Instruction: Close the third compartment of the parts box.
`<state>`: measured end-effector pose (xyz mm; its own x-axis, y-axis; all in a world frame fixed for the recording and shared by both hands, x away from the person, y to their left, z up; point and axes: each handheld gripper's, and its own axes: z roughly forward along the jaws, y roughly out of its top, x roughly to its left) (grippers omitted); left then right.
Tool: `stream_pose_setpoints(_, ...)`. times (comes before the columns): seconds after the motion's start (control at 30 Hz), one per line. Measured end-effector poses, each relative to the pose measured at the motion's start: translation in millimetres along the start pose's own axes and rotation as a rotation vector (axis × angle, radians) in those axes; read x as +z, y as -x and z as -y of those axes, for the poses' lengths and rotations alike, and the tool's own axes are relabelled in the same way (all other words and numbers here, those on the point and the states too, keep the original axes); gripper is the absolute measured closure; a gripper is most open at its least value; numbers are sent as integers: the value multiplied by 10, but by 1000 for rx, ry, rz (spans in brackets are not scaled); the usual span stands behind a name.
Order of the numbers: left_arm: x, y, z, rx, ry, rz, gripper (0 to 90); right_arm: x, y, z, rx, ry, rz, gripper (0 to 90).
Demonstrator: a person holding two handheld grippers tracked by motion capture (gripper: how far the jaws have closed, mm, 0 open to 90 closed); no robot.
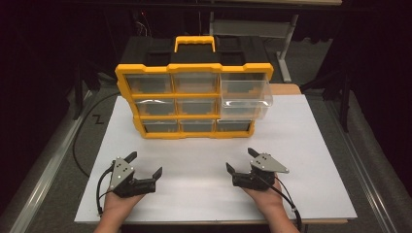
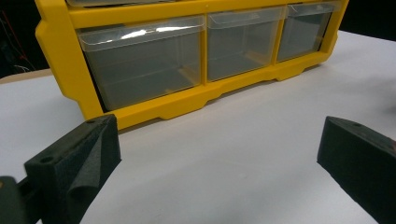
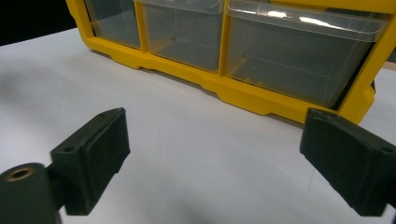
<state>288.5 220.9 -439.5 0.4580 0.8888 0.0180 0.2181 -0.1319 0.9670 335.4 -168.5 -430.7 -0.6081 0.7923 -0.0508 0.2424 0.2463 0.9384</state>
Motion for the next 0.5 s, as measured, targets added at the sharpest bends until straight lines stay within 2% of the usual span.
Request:
stream_pose_setpoints(0.23, 3, 2, 1, 0, 0, 3, 4, -14, 12, 4, -3, -1, 15, 200)
stream_pose_setpoints(0.5, 6, 3, 3, 0, -1, 4, 5, -38, 55, 25, 8, -7, 36, 368)
